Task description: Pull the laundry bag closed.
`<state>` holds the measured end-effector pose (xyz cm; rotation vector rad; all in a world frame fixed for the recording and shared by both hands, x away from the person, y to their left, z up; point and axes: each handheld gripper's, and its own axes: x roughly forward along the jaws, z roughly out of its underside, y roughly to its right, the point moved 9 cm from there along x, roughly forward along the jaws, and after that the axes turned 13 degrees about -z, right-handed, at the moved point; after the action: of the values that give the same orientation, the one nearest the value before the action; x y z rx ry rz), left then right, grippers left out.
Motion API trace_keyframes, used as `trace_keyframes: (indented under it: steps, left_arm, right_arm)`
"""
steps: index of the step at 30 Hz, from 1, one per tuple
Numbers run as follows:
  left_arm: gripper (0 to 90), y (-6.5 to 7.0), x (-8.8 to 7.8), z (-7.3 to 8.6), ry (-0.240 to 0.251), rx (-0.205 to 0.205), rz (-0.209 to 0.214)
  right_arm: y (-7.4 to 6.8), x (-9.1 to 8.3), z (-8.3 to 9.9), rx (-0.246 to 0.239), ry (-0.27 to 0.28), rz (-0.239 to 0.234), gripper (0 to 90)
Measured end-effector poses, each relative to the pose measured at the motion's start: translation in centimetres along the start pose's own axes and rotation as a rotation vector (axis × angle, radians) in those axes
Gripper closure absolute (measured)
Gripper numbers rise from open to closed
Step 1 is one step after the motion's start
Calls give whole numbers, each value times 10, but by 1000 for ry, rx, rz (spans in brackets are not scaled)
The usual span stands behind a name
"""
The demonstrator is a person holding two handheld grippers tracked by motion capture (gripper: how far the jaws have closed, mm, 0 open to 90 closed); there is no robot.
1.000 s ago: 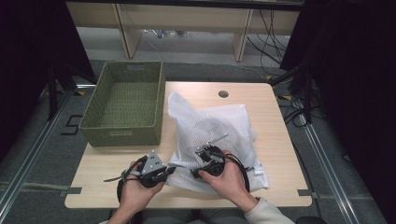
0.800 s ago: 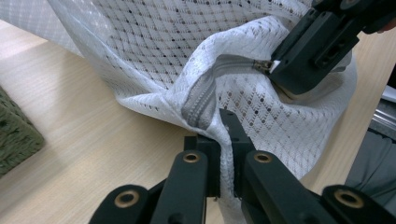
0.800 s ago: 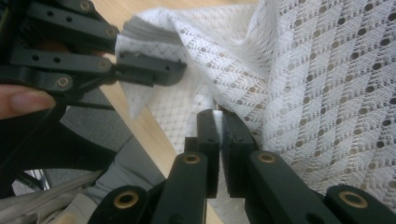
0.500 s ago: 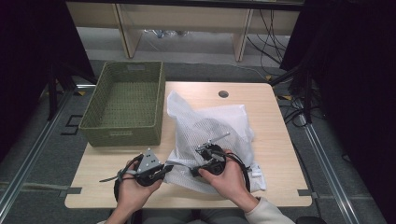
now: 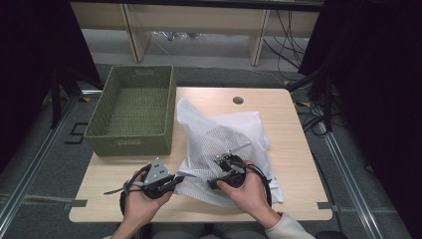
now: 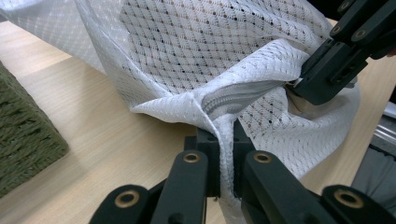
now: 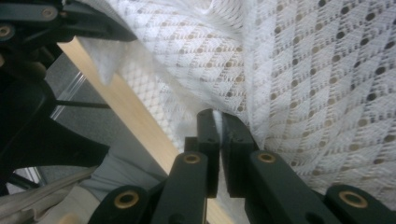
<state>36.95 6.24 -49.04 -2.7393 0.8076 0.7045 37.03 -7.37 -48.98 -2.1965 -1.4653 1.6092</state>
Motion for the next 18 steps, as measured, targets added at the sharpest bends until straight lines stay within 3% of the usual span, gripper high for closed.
trace_keyframes:
  steps: [2, 3, 4, 6, 7, 10, 13, 15, 18]
  left_arm:
    - [886, -4, -1, 0, -5, 26, -2]
    - [886, -4, -2, 0, -9, 12, -9]
    - [886, -5, -2, 0, -4, 34, -9]
    - [886, -1, -3, -1, -1, 18, -4]
    - [886, -3, -3, 0, -10, 48, -11]
    - [886, -2, -3, -2, 4, -2, 0]
    - [886, -6, -5, -4, 15, 6, -11]
    - [886, -8, -8, -6, 21, -14, -17]
    - [886, -9, -8, -6, 25, -22, -4]
  right_arm:
    - [-2, 1, -1, -17, 13, -7, 883]
    - [-4, 1, -1, -19, 15, -23, 883]
    - [-4, 1, -1, -19, 15, -23, 883]
    - [-7, 1, -4, -17, 30, -36, 883]
    - [-7, 1, -4, -17, 30, -36, 883]
    - [-7, 1, -2, -22, 20, -40, 883]
    - [-5, 2, 2, -4, 9, -22, 883]
    - [-1, 2, 3, -18, 6, -1, 883]
    - [5, -3, 7, 17, 10, -4, 883]
